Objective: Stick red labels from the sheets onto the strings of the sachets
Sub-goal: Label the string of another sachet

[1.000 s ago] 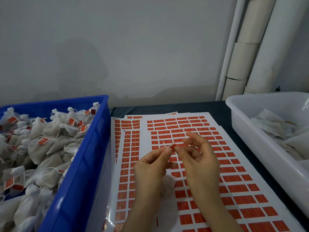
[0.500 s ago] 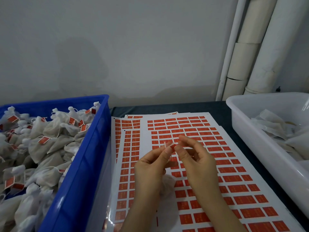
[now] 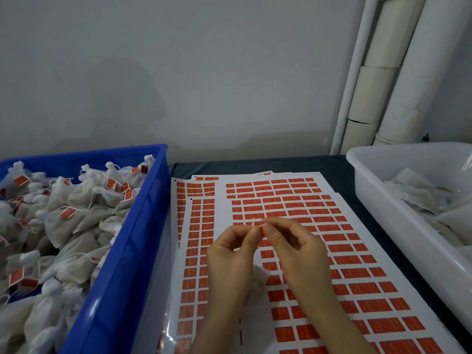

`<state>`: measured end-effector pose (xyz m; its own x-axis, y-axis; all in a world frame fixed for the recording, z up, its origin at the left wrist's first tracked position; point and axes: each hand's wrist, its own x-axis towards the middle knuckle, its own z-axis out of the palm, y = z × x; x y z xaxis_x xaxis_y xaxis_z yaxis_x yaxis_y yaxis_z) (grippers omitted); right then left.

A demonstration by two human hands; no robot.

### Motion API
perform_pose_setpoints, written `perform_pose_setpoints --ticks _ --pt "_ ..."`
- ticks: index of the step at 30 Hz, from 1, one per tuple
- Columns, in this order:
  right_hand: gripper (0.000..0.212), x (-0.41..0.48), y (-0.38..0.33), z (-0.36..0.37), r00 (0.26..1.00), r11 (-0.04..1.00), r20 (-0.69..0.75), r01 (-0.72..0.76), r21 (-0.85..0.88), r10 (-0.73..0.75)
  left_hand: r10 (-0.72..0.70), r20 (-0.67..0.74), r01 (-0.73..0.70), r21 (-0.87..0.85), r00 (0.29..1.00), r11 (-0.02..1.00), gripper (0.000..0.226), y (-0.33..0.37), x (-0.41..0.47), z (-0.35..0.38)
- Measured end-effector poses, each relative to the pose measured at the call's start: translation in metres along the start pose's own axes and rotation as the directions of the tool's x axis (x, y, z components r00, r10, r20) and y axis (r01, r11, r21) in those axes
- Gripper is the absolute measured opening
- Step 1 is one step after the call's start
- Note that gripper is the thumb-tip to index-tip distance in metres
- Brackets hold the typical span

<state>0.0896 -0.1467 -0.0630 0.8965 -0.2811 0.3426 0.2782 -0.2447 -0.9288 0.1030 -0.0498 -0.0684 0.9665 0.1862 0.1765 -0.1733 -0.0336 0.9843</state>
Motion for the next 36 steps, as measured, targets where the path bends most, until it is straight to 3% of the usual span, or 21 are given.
perform_pose_setpoints --ticks 4,8,16,21,24,26,29,31,34,36 --pt "0.002 0.0 0.003 0.001 1.0 0.997 0.01 0.011 -0.07 -0.011 0.068 0.017 -0.07 0.119 0.998 0.99 0.019 -0.001 -0.002 0.001" --pt "0.018 -0.004 0.006 0.004 0.998 0.987 -0.019 0.054 -0.153 -0.058 0.099 0.001 -0.097 0.238 0.995 0.966 0.025 -0.003 -0.004 0.001" --pt "0.023 -0.008 0.01 0.011 0.996 0.98 -0.036 0.073 -0.185 -0.081 0.142 -0.026 -0.123 0.351 0.99 0.928 0.034 -0.005 -0.006 0.005" --pt "0.008 -0.001 0.004 0.004 1.0 1.0 -0.012 0.007 -0.017 -0.007 0.05 0.047 -0.056 0.131 0.998 0.99 0.014 0.002 0.002 -0.003" --pt "0.027 0.001 0.002 0.004 0.998 0.999 0.05 -0.032 0.029 0.03 -0.041 0.048 0.043 -0.049 0.998 0.998 0.003 0.004 0.005 -0.006" --pt "0.029 0.002 0.003 0.005 0.99 0.998 0.127 -0.064 -0.015 0.066 -0.087 0.032 0.09 -0.129 0.996 0.988 0.006 0.005 0.006 -0.009" --pt "0.011 0.003 0.008 0.007 0.95 0.989 0.296 -0.068 -0.132 0.104 -0.151 0.004 0.148 -0.221 0.989 0.964 0.019 0.006 0.008 -0.014" --pt "0.017 0.001 0.013 0.009 0.911 0.972 0.388 -0.051 -0.229 0.139 -0.214 -0.015 0.202 -0.275 0.977 0.94 0.027 0.005 0.011 -0.016" --pt "0.023 -0.003 0.02 0.013 0.869 0.928 0.453 -0.017 -0.371 0.197 -0.276 -0.033 0.249 -0.341 0.96 0.906 0.033 0.003 0.015 -0.019" --pt "0.011 -0.004 0.021 0.013 0.873 0.919 0.445 -0.009 -0.395 0.2 -0.323 -0.039 0.283 -0.392 0.946 0.875 0.028 0.002 0.017 -0.022"
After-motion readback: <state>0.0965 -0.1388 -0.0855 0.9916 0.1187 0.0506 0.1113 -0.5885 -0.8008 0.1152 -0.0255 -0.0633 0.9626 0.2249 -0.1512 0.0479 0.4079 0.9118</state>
